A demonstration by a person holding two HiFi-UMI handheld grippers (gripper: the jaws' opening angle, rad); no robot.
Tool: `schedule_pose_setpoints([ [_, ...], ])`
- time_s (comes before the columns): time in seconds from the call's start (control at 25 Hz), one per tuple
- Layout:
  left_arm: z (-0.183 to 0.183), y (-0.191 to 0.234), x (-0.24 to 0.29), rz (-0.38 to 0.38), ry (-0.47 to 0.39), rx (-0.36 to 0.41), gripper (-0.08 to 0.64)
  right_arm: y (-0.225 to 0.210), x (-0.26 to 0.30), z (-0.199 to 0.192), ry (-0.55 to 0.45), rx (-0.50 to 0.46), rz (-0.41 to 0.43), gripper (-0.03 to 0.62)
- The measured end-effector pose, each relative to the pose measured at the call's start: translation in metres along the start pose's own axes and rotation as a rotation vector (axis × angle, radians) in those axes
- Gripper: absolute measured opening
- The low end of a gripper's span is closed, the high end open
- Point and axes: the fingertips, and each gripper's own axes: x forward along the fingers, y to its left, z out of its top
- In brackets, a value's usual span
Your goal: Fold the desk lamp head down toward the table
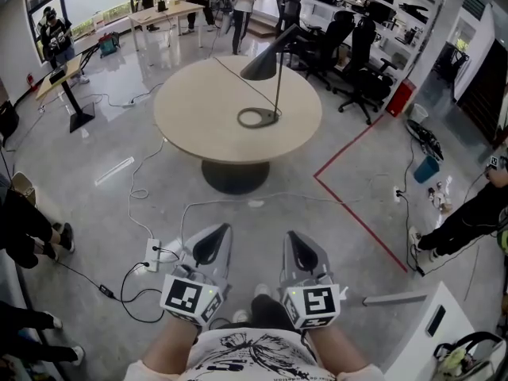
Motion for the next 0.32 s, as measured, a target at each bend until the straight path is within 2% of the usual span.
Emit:
schedule_pose_setpoints([
  [0.32, -0.0061, 0.0106, -0.0028, 0.017, 0.010, -0.017, 0.003, 0.0028, 0.0064, -0.0065, 0.014, 0.000, -0.003, 0.008],
])
